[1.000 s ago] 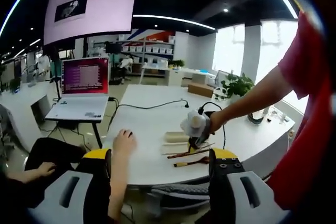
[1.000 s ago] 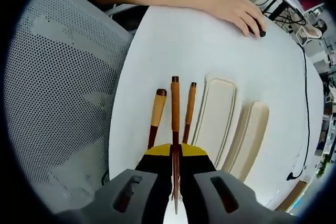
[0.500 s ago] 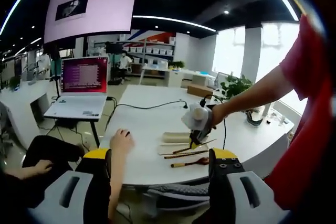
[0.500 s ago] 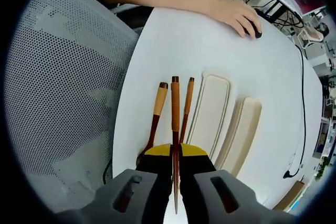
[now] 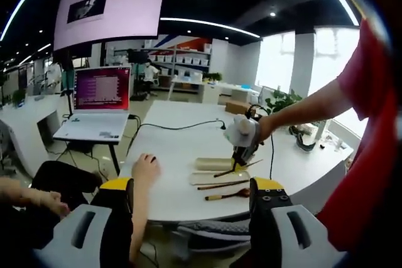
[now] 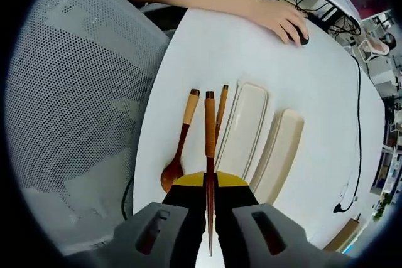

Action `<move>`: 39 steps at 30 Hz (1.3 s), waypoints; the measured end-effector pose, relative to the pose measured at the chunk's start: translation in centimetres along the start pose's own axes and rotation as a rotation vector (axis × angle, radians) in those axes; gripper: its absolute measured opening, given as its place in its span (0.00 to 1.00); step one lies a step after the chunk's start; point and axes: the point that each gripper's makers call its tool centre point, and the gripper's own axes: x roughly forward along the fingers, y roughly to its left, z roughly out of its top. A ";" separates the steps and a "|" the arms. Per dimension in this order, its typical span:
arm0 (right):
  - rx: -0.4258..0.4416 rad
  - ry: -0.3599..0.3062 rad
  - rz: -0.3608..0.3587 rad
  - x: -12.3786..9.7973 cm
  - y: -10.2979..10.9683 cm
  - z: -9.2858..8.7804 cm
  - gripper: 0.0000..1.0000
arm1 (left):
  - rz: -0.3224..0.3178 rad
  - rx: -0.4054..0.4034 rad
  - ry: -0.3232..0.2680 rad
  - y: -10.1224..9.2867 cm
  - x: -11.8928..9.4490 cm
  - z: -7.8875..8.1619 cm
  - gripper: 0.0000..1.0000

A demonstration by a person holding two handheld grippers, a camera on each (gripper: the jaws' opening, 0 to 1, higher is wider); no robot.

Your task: Arrange the utensils inside the cutlery case until each visible utensil rests in its matching compartment.

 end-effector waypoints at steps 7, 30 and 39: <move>0.020 -0.031 0.003 0.1 0.0 0.7 0.00 | 0.000 0.001 0.018 0.1 -0.4 -0.5 0.77; 0.001 -0.022 -0.004 -2.5 -1.1 -1.4 0.00 | -0.024 0.026 0.028 -0.9 0.0 -0.4 0.76; 0.107 -0.086 -0.008 -4.3 -2.6 -1.2 0.00 | -0.031 0.033 0.042 -1.2 -0.1 -0.7 0.76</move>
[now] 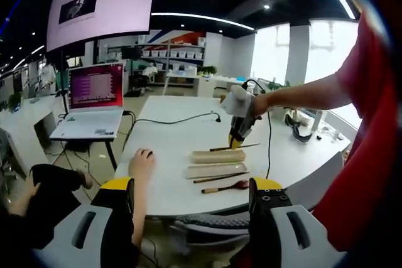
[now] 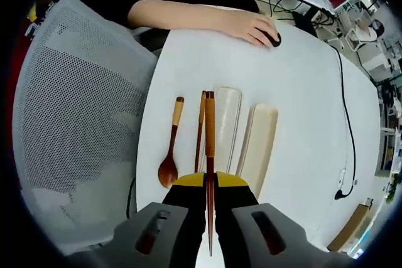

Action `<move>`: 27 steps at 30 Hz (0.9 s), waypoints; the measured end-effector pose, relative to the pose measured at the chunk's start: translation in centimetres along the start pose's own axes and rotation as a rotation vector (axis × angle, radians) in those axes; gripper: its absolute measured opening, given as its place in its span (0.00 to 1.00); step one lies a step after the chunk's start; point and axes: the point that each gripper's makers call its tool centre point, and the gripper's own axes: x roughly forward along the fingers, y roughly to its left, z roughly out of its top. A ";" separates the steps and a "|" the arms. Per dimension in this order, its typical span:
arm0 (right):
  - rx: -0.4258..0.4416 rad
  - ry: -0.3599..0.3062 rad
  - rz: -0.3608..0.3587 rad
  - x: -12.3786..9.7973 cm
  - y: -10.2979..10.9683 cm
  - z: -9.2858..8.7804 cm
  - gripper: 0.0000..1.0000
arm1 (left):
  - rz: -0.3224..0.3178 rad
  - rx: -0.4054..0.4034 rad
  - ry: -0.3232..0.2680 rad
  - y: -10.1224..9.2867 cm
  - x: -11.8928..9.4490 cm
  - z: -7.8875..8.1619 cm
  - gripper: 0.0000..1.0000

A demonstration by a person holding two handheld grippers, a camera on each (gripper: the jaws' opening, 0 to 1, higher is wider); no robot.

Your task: Arrange the utensils inside the cutlery case until each visible utensil rests in its matching compartment.

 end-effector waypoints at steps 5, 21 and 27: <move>-0.002 0.003 -0.006 -0.9 -1.1 -0.3 0.00 | 0.004 -0.003 0.000 0.0 -0.1 0.0 0.76; 0.129 -0.136 0.044 -5.7 -4.1 2.1 0.01 | -0.049 0.024 -0.033 -1.6 0.9 1.5 0.77; 0.110 -0.128 0.041 -6.3 -4.9 2.3 0.01 | -0.045 0.000 -0.043 -1.4 0.9 1.8 0.79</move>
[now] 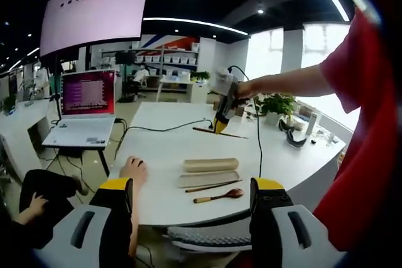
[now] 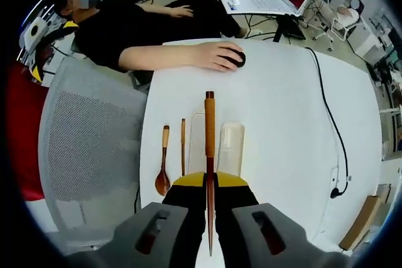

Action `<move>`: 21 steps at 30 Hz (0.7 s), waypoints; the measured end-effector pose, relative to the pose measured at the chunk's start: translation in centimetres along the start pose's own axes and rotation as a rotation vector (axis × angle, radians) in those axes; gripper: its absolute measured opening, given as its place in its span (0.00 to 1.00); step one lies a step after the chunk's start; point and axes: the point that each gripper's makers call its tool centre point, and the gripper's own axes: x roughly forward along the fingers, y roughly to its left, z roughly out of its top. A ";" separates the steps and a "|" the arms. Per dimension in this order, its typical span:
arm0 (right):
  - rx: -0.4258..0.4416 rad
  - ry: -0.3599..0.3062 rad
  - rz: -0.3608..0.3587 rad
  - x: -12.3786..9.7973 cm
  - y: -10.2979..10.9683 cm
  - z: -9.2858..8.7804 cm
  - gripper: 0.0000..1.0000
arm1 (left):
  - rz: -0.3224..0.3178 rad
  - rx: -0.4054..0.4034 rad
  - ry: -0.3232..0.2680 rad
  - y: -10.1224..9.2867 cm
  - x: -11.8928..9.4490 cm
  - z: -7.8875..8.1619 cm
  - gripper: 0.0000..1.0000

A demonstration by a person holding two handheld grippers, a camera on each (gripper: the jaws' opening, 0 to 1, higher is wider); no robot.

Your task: Arrange the utensils inside the cutlery case until each visible utensil rests in its matching compartment.

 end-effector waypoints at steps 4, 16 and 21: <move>-0.007 -0.002 -0.011 -1.1 -1.2 0.8 0.01 | -0.003 -0.011 -0.001 -0.2 0.0 0.0 0.79; 0.031 -0.044 -0.015 -0.8 -2.4 1.8 0.01 | 0.006 0.001 0.008 0.0 0.0 -0.1 0.79; 0.041 -0.050 -0.043 1.0 -3.2 1.2 0.01 | 0.013 0.006 0.018 0.1 -0.2 -0.3 0.78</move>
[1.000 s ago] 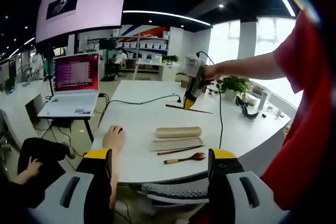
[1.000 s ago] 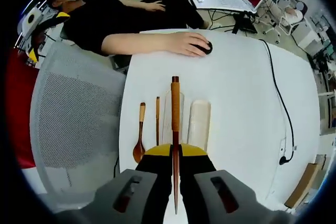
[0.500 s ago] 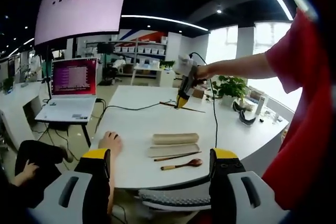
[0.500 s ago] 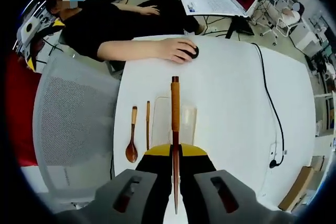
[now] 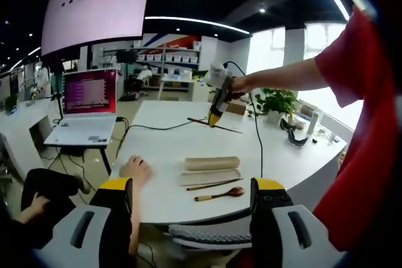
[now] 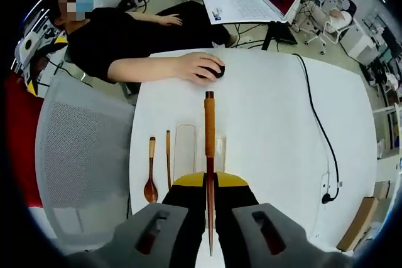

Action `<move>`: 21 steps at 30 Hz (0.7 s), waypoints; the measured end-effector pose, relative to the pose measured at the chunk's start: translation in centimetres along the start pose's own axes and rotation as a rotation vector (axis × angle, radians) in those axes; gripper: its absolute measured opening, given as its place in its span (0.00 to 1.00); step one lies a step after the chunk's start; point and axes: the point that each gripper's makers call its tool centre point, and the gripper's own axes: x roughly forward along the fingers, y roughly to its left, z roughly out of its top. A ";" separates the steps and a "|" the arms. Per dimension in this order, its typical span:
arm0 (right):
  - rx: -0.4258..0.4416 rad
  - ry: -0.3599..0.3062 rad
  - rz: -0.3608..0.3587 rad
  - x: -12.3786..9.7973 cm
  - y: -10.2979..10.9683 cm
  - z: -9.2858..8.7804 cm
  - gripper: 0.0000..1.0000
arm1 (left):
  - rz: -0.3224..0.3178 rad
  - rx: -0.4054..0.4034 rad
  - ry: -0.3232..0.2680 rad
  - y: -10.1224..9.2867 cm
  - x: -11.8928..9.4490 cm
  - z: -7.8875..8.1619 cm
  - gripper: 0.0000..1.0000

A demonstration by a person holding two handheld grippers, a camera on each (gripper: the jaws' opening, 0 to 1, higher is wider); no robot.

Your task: Arrange the utensils inside the cutlery case until each visible utensil rests in its matching compartment.

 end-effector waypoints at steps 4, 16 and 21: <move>0.000 -0.006 -0.025 1.2 -0.6 -0.5 0.01 | 0.008 -0.001 0.006 0.1 -0.2 -0.1 0.78; 0.023 -0.105 -0.117 3.8 -2.6 -1.0 0.01 | 0.018 0.006 0.027 -0.1 -0.2 -0.3 0.78; 0.020 -0.124 -0.110 4.4 -2.7 -1.0 0.00 | 0.022 0.007 0.037 -0.3 -0.1 -0.5 0.78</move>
